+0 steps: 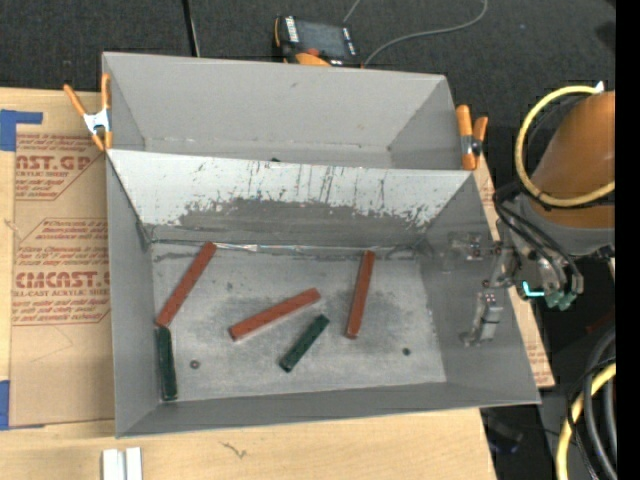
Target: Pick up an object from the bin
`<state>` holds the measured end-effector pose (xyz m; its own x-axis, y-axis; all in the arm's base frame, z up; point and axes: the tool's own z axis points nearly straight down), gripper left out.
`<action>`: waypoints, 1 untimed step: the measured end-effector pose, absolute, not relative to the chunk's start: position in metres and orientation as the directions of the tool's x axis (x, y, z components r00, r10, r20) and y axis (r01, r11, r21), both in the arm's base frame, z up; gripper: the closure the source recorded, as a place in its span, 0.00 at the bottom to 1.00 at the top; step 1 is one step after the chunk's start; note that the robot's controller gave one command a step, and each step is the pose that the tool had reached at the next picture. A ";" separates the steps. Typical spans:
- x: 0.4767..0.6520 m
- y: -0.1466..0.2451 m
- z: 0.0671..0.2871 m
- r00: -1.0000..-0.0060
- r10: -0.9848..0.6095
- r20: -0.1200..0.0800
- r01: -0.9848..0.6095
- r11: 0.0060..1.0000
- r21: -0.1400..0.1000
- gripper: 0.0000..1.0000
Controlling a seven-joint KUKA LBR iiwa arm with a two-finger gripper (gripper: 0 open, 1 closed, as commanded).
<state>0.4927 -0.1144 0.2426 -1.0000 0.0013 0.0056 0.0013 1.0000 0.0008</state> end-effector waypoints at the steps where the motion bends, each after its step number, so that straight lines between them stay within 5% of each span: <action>1: 0.535 -0.045 0.112 -0.955 -0.297 0.003 -0.297 0.955 0.003 0.00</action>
Offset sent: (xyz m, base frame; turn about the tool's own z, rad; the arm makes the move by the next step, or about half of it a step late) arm 0.0426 0.0665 -0.1266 -0.2999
